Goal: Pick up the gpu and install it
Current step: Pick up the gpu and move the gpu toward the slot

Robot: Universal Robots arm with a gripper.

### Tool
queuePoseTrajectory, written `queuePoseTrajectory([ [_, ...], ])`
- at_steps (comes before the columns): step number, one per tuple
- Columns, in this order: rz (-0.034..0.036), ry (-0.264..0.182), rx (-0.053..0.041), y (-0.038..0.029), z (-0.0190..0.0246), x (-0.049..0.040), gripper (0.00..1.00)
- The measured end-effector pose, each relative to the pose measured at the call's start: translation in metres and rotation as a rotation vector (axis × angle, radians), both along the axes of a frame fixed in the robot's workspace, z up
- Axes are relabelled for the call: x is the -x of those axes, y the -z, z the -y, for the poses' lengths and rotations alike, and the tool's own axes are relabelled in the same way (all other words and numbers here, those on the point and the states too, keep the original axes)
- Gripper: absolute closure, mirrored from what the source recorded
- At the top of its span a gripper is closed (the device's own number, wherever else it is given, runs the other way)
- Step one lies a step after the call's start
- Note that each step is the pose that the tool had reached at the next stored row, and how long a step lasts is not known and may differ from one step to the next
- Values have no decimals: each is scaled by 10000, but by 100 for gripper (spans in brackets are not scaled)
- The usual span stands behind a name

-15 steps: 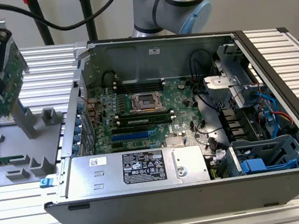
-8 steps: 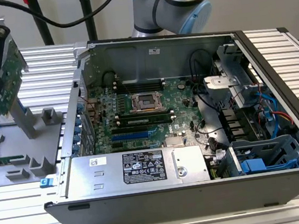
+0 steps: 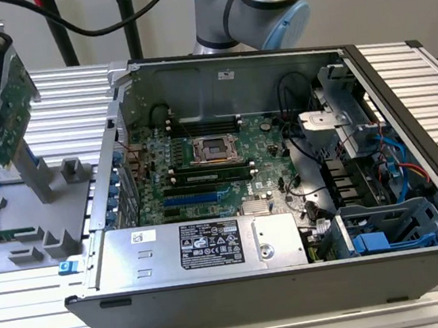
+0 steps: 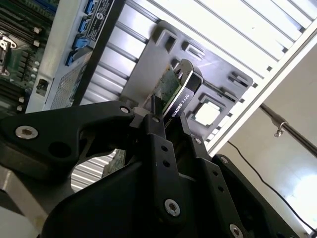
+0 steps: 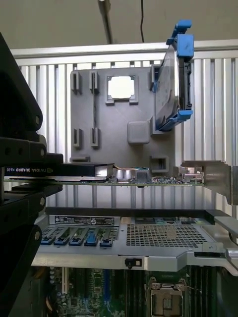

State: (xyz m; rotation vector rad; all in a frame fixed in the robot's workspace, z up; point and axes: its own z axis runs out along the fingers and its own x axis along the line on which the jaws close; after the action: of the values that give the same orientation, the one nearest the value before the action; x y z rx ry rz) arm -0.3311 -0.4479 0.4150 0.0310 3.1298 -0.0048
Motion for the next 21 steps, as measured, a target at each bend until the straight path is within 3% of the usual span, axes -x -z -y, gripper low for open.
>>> queuePoseTrajectory([
  [21, 2, -1, -2, -104, 0, 0, 100],
])
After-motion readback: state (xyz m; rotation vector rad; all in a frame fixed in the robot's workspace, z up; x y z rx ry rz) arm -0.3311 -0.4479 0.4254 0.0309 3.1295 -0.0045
